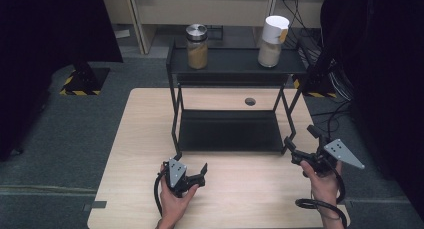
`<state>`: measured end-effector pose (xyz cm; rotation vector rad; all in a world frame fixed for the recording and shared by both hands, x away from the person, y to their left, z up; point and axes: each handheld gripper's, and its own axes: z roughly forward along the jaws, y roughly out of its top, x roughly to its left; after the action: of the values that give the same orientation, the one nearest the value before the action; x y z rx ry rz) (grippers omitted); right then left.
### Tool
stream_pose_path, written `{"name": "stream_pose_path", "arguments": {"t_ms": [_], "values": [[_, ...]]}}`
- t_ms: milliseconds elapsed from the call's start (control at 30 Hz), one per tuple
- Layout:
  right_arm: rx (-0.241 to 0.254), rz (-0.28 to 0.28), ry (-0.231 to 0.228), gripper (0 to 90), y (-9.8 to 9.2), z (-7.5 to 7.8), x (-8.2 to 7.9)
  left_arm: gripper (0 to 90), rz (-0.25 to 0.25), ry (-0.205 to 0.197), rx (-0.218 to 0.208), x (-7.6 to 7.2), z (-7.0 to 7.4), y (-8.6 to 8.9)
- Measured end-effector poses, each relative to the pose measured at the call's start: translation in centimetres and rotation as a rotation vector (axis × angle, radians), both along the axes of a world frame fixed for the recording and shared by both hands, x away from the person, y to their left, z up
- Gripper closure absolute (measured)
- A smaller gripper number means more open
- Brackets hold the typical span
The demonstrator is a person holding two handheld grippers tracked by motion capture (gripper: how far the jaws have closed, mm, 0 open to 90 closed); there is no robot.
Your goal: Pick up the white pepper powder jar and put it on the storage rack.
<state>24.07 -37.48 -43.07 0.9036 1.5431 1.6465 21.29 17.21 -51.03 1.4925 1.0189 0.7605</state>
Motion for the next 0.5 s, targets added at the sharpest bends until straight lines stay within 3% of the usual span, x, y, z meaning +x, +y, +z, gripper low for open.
{"name": "stream_pose_path", "arguments": {"t_ms": [300,500], "values": [[-0.019,-0.006,0.021,3.6,-0.35,-0.42,-0.22,0.1,0.0,-0.01,0.004,-0.13,-0.11,-0.05],[-0.065,0.001,0.056,3.6,-0.21,-0.97,-0.01,0.1,0.0,-0.012,0.005,-0.15,-0.12,-0.07]]}}
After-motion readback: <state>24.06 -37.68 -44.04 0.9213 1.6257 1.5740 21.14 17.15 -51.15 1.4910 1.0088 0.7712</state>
